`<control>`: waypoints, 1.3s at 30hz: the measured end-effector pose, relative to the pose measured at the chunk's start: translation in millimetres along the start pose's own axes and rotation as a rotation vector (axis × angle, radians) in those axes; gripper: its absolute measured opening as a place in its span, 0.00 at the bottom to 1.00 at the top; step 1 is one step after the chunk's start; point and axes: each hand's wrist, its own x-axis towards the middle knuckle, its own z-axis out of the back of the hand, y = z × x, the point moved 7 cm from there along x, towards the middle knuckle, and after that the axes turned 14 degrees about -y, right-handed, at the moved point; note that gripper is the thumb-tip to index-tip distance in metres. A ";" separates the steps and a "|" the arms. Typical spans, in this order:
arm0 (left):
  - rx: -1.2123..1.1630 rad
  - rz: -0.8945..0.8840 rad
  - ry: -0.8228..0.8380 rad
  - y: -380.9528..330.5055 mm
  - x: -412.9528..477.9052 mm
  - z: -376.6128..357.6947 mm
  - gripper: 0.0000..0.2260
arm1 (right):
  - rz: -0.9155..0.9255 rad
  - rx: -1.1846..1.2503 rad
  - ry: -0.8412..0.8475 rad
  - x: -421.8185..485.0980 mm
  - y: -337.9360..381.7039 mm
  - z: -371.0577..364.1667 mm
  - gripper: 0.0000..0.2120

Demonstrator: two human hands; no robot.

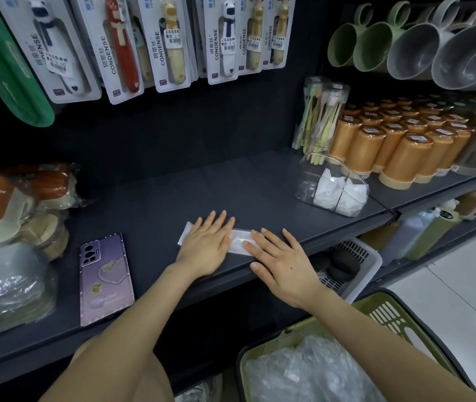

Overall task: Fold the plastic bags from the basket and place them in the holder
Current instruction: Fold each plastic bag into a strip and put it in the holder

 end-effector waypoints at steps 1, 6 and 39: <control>0.014 0.011 0.013 10.7 -1.9 0.5 0.22 | 0.002 -0.001 0.003 -0.1 -0.3 -0.2 0.27; 0.042 0.032 0.051 35.4 -10.4 2.7 0.23 | 0.027 -0.019 0.025 -2.2 -1.7 -0.9 0.27; -0.950 0.200 0.157 -43.1 -32.2 51.9 0.09 | -0.710 0.860 -0.085 25.3 -16.0 108.4 0.06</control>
